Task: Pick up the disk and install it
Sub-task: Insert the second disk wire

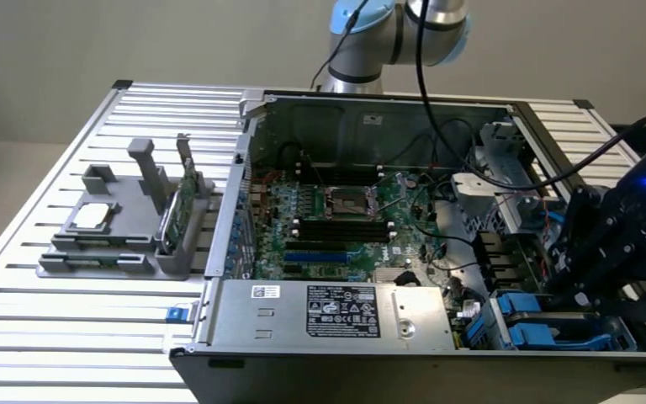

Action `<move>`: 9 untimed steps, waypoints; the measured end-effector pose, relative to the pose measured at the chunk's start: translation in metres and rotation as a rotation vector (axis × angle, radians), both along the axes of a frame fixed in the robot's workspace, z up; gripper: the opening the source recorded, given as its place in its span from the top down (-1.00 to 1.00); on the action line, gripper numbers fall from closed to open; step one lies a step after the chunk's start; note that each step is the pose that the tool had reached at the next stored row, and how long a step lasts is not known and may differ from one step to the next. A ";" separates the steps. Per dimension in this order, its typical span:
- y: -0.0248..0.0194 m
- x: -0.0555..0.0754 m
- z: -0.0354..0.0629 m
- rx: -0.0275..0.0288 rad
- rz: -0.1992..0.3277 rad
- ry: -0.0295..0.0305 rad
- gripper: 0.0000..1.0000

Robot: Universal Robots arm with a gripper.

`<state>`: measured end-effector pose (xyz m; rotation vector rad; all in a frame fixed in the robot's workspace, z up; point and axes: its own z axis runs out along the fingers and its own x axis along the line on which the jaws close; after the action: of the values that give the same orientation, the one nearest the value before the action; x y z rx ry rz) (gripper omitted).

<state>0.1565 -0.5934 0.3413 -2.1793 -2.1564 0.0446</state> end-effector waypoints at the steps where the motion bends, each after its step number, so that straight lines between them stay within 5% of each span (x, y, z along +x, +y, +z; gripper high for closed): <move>1: 0.0000 -0.001 0.0026 0.0002 0.000 0.0000 0.51; 9: -0.0001 -0.023 0.0119 0.0003 0.000 0.0003 0.51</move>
<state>0.1338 -0.5935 0.3532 -2.1791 -2.1561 0.0447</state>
